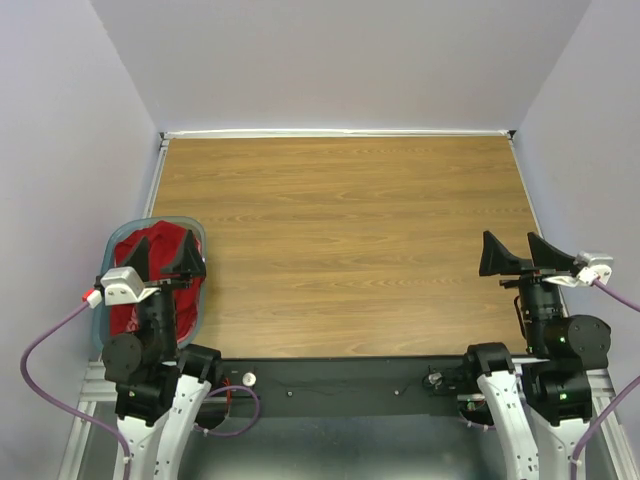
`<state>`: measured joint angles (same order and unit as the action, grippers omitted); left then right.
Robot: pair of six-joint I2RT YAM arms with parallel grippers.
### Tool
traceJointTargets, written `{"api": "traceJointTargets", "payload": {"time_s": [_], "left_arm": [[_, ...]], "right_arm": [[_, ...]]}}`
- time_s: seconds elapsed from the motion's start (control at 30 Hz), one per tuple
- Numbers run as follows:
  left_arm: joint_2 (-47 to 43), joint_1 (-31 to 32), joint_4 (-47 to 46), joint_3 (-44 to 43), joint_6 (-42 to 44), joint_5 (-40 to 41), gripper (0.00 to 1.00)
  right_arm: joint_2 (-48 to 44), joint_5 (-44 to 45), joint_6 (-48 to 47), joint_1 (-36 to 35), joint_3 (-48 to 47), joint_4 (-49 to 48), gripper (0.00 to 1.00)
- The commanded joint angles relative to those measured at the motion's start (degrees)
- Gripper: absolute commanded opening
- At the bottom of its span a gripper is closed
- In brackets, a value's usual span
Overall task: Fold and stack the t-shirts
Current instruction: Grab the tshirt from the pile
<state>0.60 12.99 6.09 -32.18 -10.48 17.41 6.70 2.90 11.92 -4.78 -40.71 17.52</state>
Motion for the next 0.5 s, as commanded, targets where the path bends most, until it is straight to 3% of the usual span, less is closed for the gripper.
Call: {"api": "traceJointTargets", "payload": {"time_s": [0.0, 0.3, 0.47], "left_arm": [[-7.7, 0.0, -1.4, 0.3, -0.3, 0.0, 0.98], [14.0, 0.0, 0.3, -5.8, -5.6, -1.7, 0.98], [26.6, 0.0, 8.2, -12.0, -12.4, 2.8, 0.98]], "right_arm": [[0.2, 0.3, 1.8, -0.1, 2.4, -1.1, 1.00], [2.2, 1.8, 9.6, -0.5, 8.3, -5.1, 1.00], [1.2, 4.0, 9.5, -1.5, 10.5, -5.3, 1.00]]}}
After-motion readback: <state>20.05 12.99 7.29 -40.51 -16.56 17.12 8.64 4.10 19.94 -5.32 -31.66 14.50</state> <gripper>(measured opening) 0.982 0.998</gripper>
